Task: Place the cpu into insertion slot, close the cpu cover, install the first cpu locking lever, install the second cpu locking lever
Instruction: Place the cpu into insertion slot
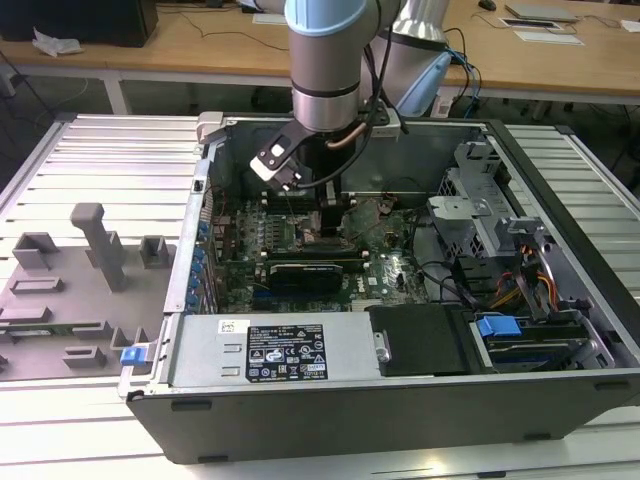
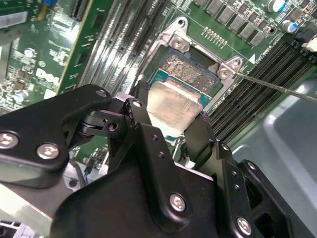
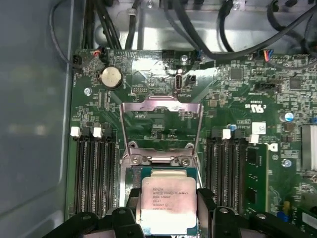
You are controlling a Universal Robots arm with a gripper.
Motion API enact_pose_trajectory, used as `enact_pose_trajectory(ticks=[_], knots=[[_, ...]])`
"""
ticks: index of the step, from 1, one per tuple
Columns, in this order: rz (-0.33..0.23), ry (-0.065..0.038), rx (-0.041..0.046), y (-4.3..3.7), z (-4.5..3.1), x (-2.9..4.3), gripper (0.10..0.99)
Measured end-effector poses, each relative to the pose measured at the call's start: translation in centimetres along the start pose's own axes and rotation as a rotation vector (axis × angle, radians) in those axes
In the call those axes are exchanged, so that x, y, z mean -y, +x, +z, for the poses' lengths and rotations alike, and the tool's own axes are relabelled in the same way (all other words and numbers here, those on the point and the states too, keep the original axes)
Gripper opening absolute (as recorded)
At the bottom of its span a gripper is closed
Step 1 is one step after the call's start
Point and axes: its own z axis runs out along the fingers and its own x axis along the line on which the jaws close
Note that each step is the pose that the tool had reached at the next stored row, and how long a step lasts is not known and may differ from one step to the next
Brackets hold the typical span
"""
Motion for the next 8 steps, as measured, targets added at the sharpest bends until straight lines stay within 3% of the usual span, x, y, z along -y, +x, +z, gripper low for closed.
enact_pose_trajectory(ticks=[8], knots=[[0.000, 0.000, 0.0000, 0.69, 1.18, 0.54, 0.541]])
